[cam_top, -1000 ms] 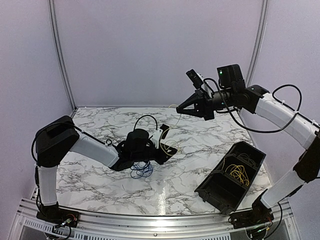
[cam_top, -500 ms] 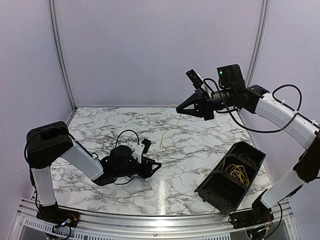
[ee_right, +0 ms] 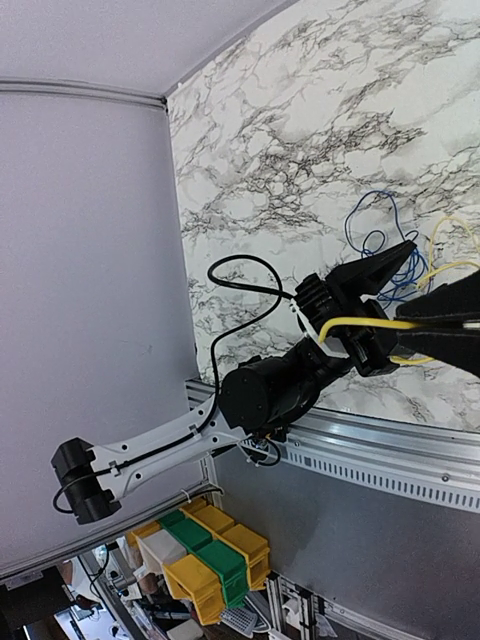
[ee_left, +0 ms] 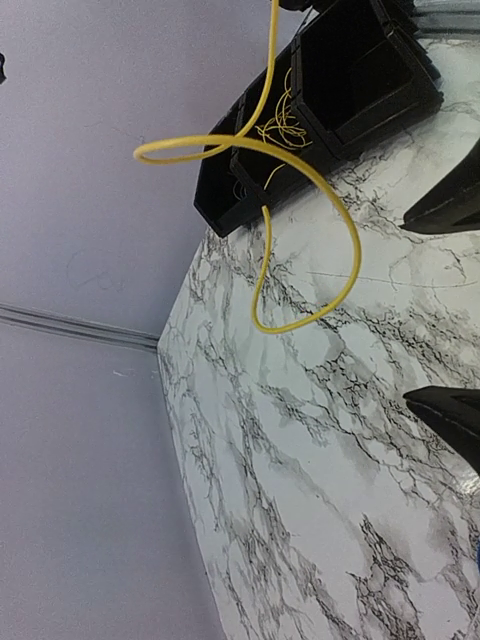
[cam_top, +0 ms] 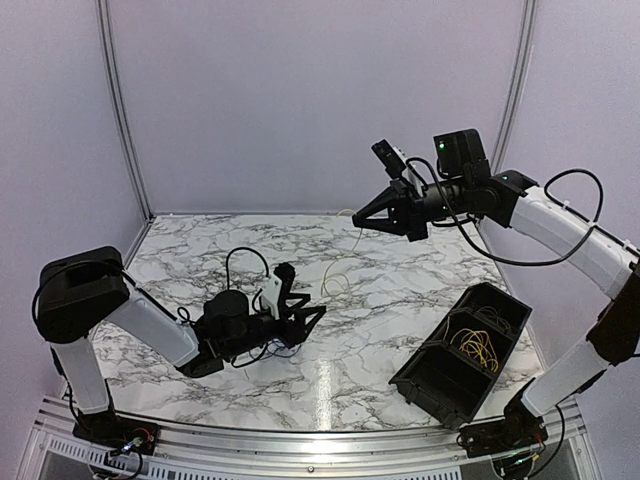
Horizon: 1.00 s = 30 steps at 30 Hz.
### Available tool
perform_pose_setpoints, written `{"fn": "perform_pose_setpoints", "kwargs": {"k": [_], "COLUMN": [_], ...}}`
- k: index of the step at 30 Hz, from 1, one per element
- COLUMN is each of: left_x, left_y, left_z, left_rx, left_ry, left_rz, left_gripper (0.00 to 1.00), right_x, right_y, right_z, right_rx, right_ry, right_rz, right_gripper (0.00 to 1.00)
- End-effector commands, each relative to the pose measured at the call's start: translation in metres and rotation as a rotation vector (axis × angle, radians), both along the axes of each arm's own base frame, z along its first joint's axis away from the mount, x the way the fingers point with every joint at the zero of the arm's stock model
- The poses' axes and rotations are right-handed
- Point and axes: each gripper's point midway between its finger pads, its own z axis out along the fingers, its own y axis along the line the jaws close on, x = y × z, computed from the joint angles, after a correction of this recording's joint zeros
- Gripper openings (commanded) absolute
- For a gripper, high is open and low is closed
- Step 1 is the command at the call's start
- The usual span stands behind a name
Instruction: Untangle the cables
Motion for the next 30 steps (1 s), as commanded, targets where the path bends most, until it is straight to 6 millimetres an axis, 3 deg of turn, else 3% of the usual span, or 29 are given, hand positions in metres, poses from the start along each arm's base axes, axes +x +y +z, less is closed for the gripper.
{"fn": "perform_pose_setpoints", "kwargs": {"k": [1, 7, 16, 19, 22, 26, 30], "left_x": [0.000, 0.001, -0.006, -0.009, -0.005, -0.004, -0.009], "left_y": [-0.008, -0.015, -0.035, -0.040, -0.041, -0.045, -0.045], "left_z": [0.035, 0.051, 0.066, 0.068, 0.058, 0.026, -0.002], "left_rx": [-0.060, -0.086, -0.118, -0.123, -0.127, -0.113, -0.087], "left_ry": [-0.093, -0.128, -0.161, -0.164, -0.119, -0.026, 0.045], "left_rz": [-0.015, -0.021, -0.086, -0.098, -0.081, -0.076, -0.084], "left_gripper": [0.54, 0.50, 0.35, 0.20, 0.02, 0.00, 0.00], "right_x": [-0.003, -0.002, 0.000, 0.001, 0.002, 0.015, 0.034], "right_y": [-0.003, -0.003, -0.003, -0.003, -0.004, -0.016, -0.046], "right_z": [0.010, 0.008, 0.006, 0.005, 0.010, 0.034, 0.087], "right_rx": [0.015, 0.012, 0.004, 0.004, 0.004, 0.006, 0.054], "right_ry": [-0.026, -0.018, -0.022, -0.024, -0.043, -0.113, -0.218], "right_rz": [-0.002, -0.004, -0.016, -0.017, -0.028, -0.087, -0.195], "right_gripper": [0.00, 0.00, 0.00, 0.00, 0.00, 0.00, 0.00]}}
